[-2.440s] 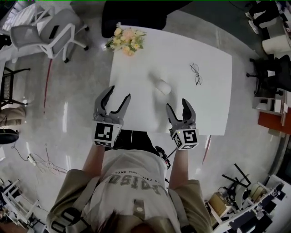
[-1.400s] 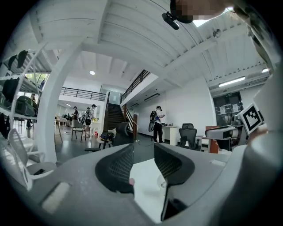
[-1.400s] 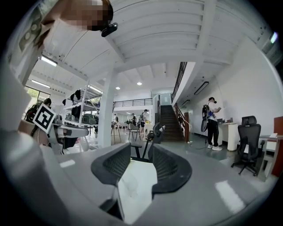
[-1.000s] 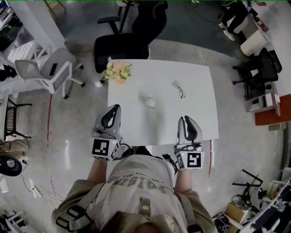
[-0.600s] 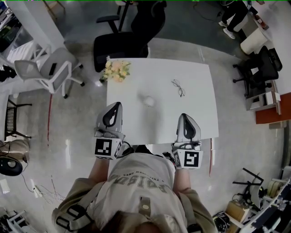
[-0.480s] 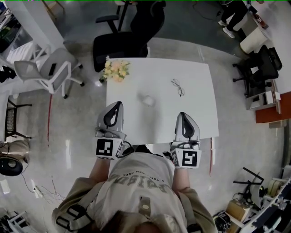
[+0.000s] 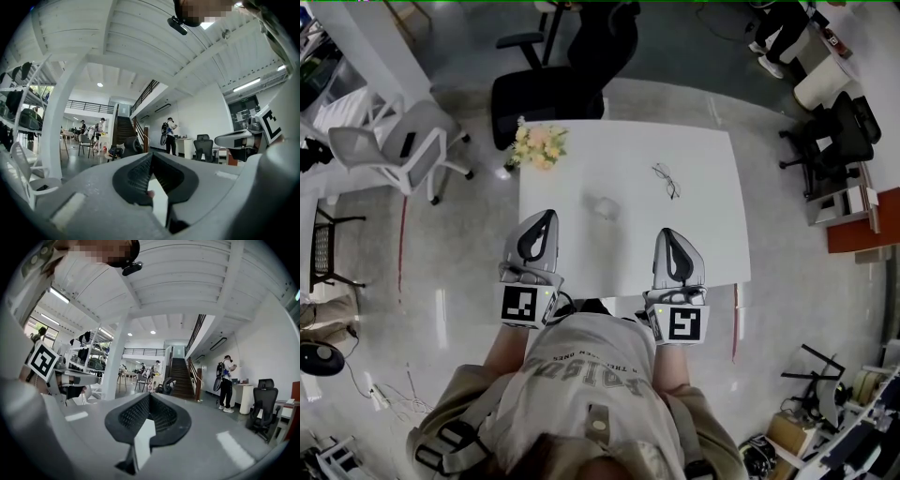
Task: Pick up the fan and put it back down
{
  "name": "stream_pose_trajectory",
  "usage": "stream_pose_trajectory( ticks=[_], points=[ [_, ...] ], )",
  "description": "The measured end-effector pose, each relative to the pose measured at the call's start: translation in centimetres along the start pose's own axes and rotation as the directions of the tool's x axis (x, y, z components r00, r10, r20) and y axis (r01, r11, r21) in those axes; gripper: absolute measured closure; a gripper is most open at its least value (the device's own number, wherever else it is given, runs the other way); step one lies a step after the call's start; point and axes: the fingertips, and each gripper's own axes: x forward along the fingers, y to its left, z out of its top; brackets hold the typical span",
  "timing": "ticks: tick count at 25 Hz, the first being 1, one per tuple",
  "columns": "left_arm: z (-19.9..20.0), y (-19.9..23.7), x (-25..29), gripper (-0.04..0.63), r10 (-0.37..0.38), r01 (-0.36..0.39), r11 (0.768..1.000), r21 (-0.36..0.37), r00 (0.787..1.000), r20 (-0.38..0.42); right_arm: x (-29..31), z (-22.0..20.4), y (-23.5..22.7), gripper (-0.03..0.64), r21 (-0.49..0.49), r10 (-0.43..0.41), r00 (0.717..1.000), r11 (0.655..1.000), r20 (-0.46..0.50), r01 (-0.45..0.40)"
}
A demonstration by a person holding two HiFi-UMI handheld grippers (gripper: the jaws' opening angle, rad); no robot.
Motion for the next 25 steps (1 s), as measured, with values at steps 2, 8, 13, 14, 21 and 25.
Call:
stream_pose_trajectory(
  ticks=[2, 8, 13, 14, 21, 25],
  points=[
    [0.2, 0.0, 0.1, 0.584, 0.000, 0.000, 1.000, 0.001, 1.000, -0.007, 0.2, 0.2, 0.1, 0.615, -0.015, -0.019, 1.000, 1.000, -0.013, 0.019],
    [-0.3, 0.1, 0.1, 0.584, -0.006, 0.006, 1.000, 0.005, 1.000, -0.009, 0.5, 0.7, 0.6, 0.617, -0.046, -0.024, 1.000, 0.999, -0.003, 0.024],
    [-0.4, 0.4, 0.0, 0.584, -0.006, 0.006, 1.000, 0.011, 1.000, -0.017, 0.5, 0.6, 0.8, 0.617, -0.051, -0.010, 1.000, 0.999, -0.019, 0.009],
    [-0.5, 0.4, 0.0, 0.584, -0.006, 0.006, 1.000, 0.011, 1.000, -0.017, 0.5, 0.5, 0.7, 0.617, -0.053, -0.010, 1.000, 0.999, -0.023, 0.008],
    [-1.2, 0.6, -0.3, 0.584, -0.014, 0.014, 1.000, 0.006, 0.999, -0.041, 0.4, 0.1, 1.2, 0.617, -0.051, 0.048, 0.998, 0.997, -0.036, -0.049],
    [-1.5, 0.9, -0.2, 0.585, -0.008, 0.009, 1.000, 0.010, 0.999, -0.046, 0.6, -0.3, 1.1, 0.617, -0.061, 0.040, 0.998, 0.997, -0.050, -0.043]
  ],
)
